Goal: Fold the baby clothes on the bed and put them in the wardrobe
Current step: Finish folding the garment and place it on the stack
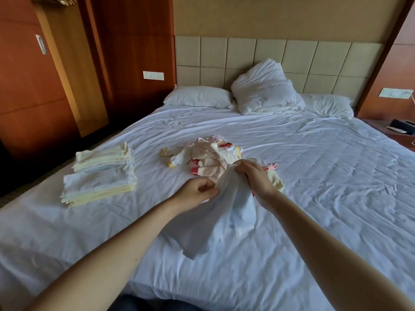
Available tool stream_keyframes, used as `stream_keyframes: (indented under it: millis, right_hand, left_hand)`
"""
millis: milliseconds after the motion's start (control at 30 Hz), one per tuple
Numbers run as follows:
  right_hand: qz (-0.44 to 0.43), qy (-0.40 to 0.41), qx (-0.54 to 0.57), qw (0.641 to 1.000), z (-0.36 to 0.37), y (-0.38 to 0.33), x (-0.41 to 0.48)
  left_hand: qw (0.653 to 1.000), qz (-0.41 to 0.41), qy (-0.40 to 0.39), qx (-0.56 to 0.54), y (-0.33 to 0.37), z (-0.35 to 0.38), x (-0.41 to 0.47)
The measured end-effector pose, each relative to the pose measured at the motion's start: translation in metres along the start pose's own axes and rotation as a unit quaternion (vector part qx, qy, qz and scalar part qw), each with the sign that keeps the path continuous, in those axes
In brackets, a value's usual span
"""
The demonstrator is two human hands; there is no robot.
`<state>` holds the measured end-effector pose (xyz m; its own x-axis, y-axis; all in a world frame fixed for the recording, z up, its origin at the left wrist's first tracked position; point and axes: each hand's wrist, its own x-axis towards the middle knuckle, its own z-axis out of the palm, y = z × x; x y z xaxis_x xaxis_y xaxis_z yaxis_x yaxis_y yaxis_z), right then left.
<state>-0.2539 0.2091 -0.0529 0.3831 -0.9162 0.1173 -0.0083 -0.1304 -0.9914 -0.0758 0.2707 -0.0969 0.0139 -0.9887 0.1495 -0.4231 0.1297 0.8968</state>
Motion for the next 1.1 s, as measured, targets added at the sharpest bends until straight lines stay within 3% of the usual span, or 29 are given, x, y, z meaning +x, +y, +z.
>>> stream_keyframes:
  millis: [133,300,633,900,1100]
  right_hand:
    - [-0.006,0.021,-0.058,0.998,-0.01,-0.01,-0.001]
    - [-0.007,0.041,-0.109,0.993,-0.023,-0.02,-0.002]
    - [-0.004,-0.068,-0.119,0.991,-0.04,-0.033,0.004]
    - [-0.048,-0.032,-0.102,0.993,-0.054,-0.045,0.007]
    - [-0.01,-0.008,-0.116,0.993,-0.054,-0.015,0.001]
  left_hand:
    - [0.998,-0.025,-0.05,0.017,-0.008,0.011,-0.003]
    - [0.99,-0.033,-0.066,-0.117,0.007,0.016,-0.002]
    - [0.971,-0.015,-0.09,-0.22,0.041,0.019,0.015]
    - [0.99,-0.003,-0.068,-0.124,0.051,0.005,0.029]
    - [0.995,-0.048,-0.079,-0.033,0.012,-0.012,0.017]
